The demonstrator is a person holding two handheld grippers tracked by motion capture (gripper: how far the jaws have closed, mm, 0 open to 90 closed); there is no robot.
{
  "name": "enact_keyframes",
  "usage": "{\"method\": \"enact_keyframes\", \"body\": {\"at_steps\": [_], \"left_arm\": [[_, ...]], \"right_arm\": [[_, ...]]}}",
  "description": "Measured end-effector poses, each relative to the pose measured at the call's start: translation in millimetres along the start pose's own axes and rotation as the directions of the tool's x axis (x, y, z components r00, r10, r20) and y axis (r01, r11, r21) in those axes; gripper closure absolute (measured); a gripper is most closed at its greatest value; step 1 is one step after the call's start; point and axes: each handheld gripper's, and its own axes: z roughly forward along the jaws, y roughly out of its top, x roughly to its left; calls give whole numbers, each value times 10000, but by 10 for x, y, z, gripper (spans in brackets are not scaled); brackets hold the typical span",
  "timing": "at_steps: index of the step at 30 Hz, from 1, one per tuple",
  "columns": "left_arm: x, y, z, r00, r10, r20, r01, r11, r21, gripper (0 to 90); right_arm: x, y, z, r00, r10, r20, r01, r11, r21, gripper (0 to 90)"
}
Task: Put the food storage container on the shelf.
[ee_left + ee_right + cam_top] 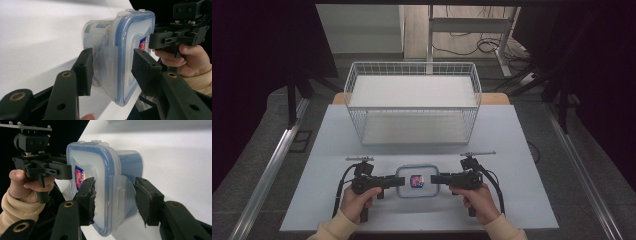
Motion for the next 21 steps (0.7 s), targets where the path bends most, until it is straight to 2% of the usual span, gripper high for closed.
{"method": "enact_keyframes", "body": {"at_steps": [7,16,21], "left_arm": [[-52,100,-32,9998,207,-17,-207,9997,-106,532],[-182,301,-133,9984,559,-42,-560,9980,-294,533],[-230,412,-174,9981,608,45,-606,9976,-348,533]], "right_arm": [[34,93,-36,9997,-233,-2,233,9997,-101,520],[182,293,-144,9981,-611,26,611,9972,-430,520],[242,393,-199,9976,-687,34,688,9963,-525,524]]}}
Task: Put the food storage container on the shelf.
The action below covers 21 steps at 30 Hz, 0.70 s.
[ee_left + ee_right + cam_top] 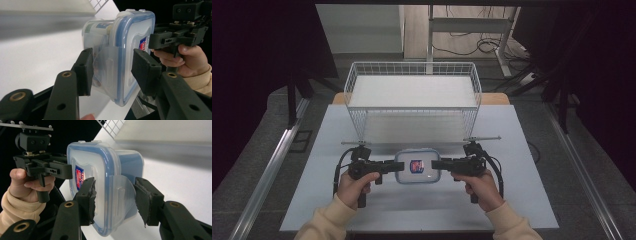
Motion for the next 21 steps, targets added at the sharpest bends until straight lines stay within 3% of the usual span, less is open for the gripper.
{"method": "enact_keyframes", "body": {"at_steps": [9,21], "left_arm": [[-54,201,-87,9996,262,-105,-264,9994,-218,533],[-87,572,-191,9985,524,-152,-530,9976,-438,533]], "right_arm": [[62,183,-17,9997,-237,-51,237,9996,-171,524],[149,556,-27,9982,-588,-79,585,9975,-401,524]]}}
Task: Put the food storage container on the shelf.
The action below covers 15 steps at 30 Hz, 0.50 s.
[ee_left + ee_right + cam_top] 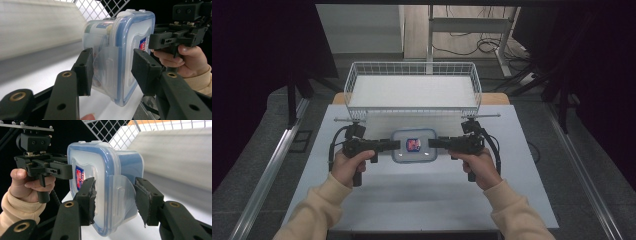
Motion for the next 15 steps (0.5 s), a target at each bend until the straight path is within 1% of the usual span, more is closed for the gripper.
{"method": "enact_keyframes", "body": {"at_steps": [5,9,10,12,14,15], "left_arm": [[13,129,5,10000,30,53,-30,10000,-38,534],[12,223,6,9999,128,71,-127,9999,-76,534],[8,253,3,9999,156,54,-155,9998,-93,534],[-1,327,-1,9997,251,-35,-251,9996,-122,534],[1,392,7,9997,248,-73,-249,9997,-81,532],[9,431,10,9997,223,-80,-223,9997,-68,532]], "right_arm": [[-25,162,-6,10000,-66,-2,66,10000,-62,524],[-29,227,-16,9999,-104,12,104,9999,-126,524],[-30,270,-20,9999,-138,-3,138,9997,-186,524],[-31,298,-20,9999,-152,-4,152,9997,-213,524],[-51,401,-15,9999,-110,-12,110,9997,-209,523],[-51,401,-15,9999,-110,-12,110,9997,-209,523]]}}
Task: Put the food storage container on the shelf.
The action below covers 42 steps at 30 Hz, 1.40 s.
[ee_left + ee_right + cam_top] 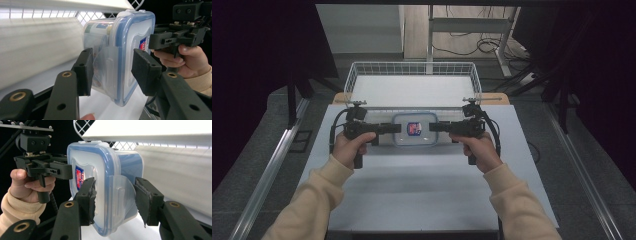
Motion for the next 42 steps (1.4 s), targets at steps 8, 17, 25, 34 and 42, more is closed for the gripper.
{"method": "enact_keyframes", "body": {"at_steps": [8,17,25,34,42], "left_arm": [[58,355,11,9997,137,181,-136,9999,-49,533],[163,786,67,9988,183,461,-177,9998,-131,536],[355,1055,153,9966,-235,785,239,9997,-45,542],[522,1182,226,9948,-581,838,574,9983,111,542],[635,1214,287,9849,-1409,1006,1414,9900,22,547]], "right_arm": [[-33,307,-3,9999,-71,93,72,9998,-186,524],[-88,757,-18,9993,-221,305,228,9995,-230,524],[-254,1084,60,9995,2,319,1,10000,-90,525],[-375,1218,153,9989,349,326,-350,9994,23,525],[-519,1229,239,9909,1306,339,-1307,9914,31,501]]}}
